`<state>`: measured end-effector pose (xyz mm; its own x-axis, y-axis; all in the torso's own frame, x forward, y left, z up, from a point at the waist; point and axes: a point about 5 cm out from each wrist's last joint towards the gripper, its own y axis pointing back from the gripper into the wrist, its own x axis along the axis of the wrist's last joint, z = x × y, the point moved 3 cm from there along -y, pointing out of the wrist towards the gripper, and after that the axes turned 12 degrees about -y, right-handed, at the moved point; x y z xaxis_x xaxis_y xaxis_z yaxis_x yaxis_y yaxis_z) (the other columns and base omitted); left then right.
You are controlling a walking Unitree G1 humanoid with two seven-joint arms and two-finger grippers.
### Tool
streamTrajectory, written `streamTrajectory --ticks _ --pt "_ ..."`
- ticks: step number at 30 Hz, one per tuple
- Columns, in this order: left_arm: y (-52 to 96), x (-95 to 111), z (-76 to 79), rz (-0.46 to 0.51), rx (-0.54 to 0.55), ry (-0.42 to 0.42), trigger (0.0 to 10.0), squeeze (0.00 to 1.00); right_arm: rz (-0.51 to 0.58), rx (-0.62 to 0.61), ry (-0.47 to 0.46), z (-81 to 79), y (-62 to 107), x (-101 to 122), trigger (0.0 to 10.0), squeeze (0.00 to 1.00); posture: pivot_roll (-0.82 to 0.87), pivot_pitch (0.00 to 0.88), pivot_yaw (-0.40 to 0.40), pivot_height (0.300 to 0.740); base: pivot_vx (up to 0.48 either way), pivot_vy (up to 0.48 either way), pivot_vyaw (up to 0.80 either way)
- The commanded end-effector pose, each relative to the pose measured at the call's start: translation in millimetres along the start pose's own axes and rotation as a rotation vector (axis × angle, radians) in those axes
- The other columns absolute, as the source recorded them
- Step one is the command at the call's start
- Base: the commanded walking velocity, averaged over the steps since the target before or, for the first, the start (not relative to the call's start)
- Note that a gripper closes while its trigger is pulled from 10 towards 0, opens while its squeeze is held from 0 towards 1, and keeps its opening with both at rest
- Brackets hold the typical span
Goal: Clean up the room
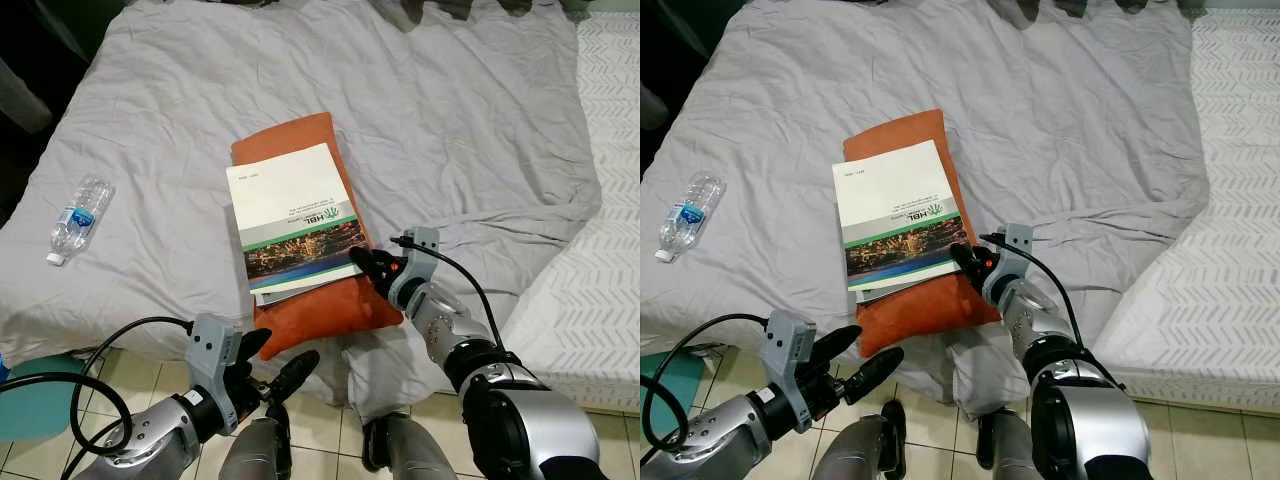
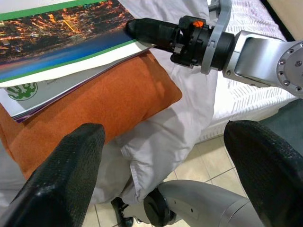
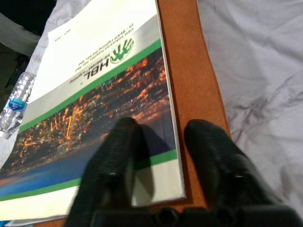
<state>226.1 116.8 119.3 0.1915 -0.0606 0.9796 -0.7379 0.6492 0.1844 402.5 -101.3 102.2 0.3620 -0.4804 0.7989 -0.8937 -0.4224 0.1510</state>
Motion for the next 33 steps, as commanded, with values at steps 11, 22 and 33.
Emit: streamTrajectory --ticks 11,22,33 --pt "0.2 -23.0 6.5 -0.062 0.004 -0.044 10.0 0.00 0.056 -0.012 0.037 6.1 3.4 12.1 0.0 0.00 0.18 0.319 0.018 0.740 0.000 0.000 0.00" --pt "-5.0 -25.5 6.2 -0.054 0.002 -0.057 10.0 0.00 0.234 -0.015 0.142 4.2 7.5 60.9 0.0 0.00 0.17 0.306 0.009 0.740 0.000 0.000 0.00" --pt "-17.6 -31.4 1.7 -0.046 0.005 -0.080 10.0 0.00 0.447 -0.043 0.351 4.2 28.1 123.8 0.0 0.00 0.12 0.229 -0.011 0.740 0.000 0.000 0.00"
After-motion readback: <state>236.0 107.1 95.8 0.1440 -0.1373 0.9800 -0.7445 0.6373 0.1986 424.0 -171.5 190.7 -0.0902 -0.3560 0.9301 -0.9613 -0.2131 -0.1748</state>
